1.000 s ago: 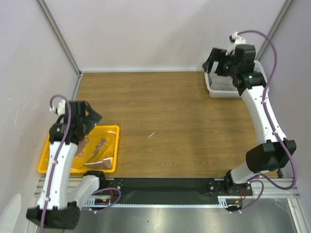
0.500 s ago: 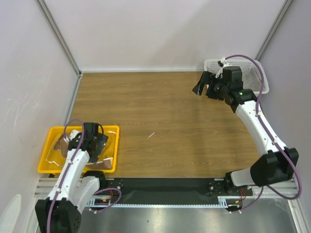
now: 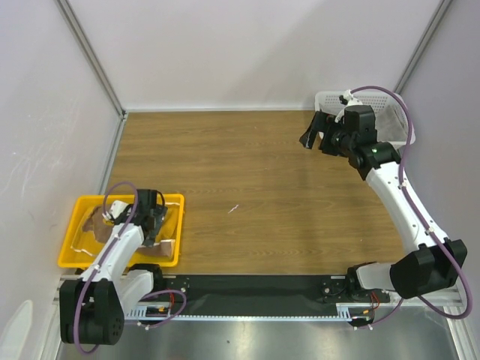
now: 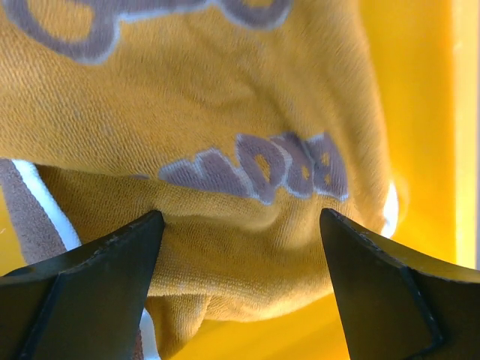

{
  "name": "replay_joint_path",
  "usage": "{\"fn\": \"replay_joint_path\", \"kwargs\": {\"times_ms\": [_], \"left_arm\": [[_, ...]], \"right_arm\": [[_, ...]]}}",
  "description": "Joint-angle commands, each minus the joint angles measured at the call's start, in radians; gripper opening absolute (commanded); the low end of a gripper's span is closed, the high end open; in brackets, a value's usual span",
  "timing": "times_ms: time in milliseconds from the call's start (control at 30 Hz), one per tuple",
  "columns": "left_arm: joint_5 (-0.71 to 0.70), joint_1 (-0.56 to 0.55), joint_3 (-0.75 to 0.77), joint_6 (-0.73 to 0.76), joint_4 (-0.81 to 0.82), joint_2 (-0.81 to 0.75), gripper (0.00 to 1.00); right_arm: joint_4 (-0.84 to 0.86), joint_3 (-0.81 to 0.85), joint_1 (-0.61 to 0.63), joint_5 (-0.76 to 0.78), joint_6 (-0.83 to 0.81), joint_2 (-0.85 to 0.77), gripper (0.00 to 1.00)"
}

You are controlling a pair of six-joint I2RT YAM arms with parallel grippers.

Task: Fold and stack the towels
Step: Grab crumpled towel, then move the towel to the center of the board

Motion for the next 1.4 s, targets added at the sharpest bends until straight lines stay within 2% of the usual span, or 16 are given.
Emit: {"fn": "replay_joint_path", "kwargs": {"times_ms": [0, 67, 133, 167, 233, 267, 367, 533, 567, 733, 833, 900, 1067, 1167, 1233, 1367], "left_arm": [[-0.009, 0.009, -0.041, -0.032, 0.081, 0.072, 0.92], [-0.006, 0.009, -0.043, -0.008, 0.128, 0.109, 0.88], [-0.015, 0.01, -0.005, 0.007, 0.099, 0.169, 0.86], [-0.024, 0.01, 0.006, 0.015, 0.095, 0.185, 0.77], [-0.024, 0.01, 0.027, 0.041, 0.101, 0.222, 0.69], [-0.024, 0.01, 0.034, 0.051, 0.104, 0.228, 0.6], [-0.029, 0.01, 0.084, 0.068, 0.063, 0.216, 0.42], [-0.026, 0.01, 0.2, 0.154, -0.026, 0.066, 0.15], [-0.026, 0.01, 0.221, 0.171, -0.037, 0.01, 0.01], [-0.018, 0.009, 0.404, 0.289, -0.088, -0.127, 0.0], [0.026, 0.009, 0.524, 0.353, -0.056, -0.141, 0.0], [0.105, 0.0, 0.573, 0.399, -0.015, -0.126, 0.0], [0.16, -0.144, 0.701, 0.518, 0.197, -0.088, 0.0], [0.114, -0.264, 0.79, 0.584, 0.265, -0.025, 0.0], [0.074, -0.334, 0.833, 0.581, 0.294, 0.026, 0.0], [0.028, -0.427, 0.815, 0.512, 0.355, 0.095, 0.0]], "right_arm": [[-0.004, 0.07, 0.0, 0.029, -0.022, 0.021, 1.0], [-0.023, 0.071, 0.0, 0.054, -0.007, 0.011, 1.0], [-0.024, 0.051, 0.0, 0.077, 0.004, -0.021, 1.0], [-0.023, 0.044, 0.002, 0.079, 0.008, -0.032, 1.0], [-0.023, 0.029, 0.0, 0.092, 0.021, -0.066, 1.0], [-0.029, 0.017, 0.0, 0.099, 0.025, -0.077, 1.0], [-0.039, -0.002, 0.0, 0.131, 0.044, -0.11, 1.0], [-0.036, -0.028, -0.001, 0.157, 0.068, -0.141, 1.0], [-0.044, -0.028, 0.0, 0.158, 0.071, -0.138, 1.0], [-0.05, -0.02, 0.002, 0.165, 0.097, -0.121, 1.0], [-0.053, -0.009, -0.001, 0.194, 0.117, -0.1, 1.0], [-0.075, 0.001, -0.009, 0.221, 0.14, -0.088, 1.0], [-0.089, -0.008, -0.061, 0.168, 0.183, -0.077, 1.0], [-0.084, -0.023, -0.11, 0.114, 0.221, -0.086, 1.0], [-0.093, -0.034, -0.138, 0.114, 0.241, -0.092, 1.0], [-0.113, -0.051, -0.162, 0.114, 0.246, -0.126, 1.0]]}}
